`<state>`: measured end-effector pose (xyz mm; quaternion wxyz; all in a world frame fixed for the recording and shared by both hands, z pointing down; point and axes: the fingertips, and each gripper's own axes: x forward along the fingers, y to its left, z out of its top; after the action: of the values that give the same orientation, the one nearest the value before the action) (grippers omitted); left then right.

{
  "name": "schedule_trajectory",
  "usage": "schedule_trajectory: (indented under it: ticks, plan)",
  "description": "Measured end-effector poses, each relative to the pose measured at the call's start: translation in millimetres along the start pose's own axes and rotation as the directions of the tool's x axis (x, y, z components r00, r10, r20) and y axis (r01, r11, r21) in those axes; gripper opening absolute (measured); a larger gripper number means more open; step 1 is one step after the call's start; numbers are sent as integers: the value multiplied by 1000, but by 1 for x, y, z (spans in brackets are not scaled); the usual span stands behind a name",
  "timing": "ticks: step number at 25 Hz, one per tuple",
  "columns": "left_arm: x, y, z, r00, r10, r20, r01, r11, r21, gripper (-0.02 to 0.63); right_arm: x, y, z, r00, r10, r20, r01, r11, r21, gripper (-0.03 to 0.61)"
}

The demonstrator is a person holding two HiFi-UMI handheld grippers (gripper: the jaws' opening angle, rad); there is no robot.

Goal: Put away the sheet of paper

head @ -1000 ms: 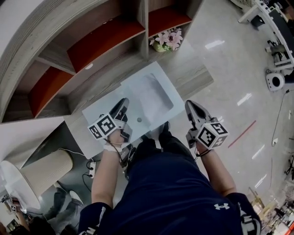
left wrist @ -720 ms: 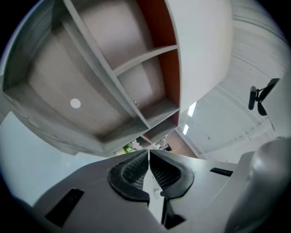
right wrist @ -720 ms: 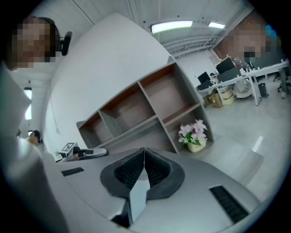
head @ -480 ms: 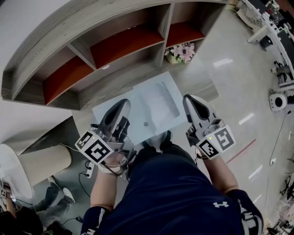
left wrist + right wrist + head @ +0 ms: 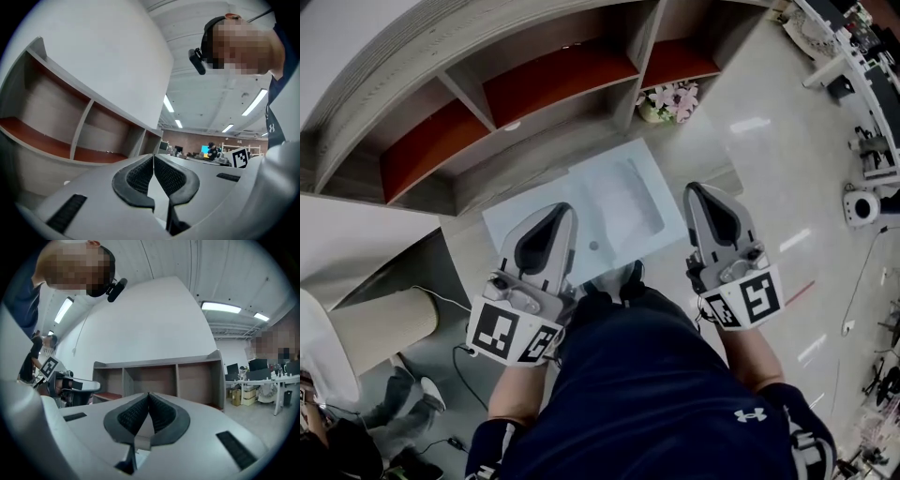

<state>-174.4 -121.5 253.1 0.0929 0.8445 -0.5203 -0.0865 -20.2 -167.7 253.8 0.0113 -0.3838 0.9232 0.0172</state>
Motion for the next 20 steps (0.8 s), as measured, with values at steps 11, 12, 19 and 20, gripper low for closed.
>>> schedule_trajectory:
  ticks: [11,12,19,20]
  plan:
    - [4,3,-13,999,22,-36,-18,995,94,21,-8,-2,-1,999,-36,-2,36,999,-40,14]
    - [5,3,-14,999,21,-39,-18,996,91,21,-8,-2,0,999,-36,0,36,998,-43,14]
    - [7,5,-15,999,31,-37,-27,994,111,21,-7,-4,0,999,-42,5,42,998,-43,14]
    - [8,5,-15,999,31,-38,-26,993,111,21,-7,-5,0,999,-43,4,43,998,-42,14]
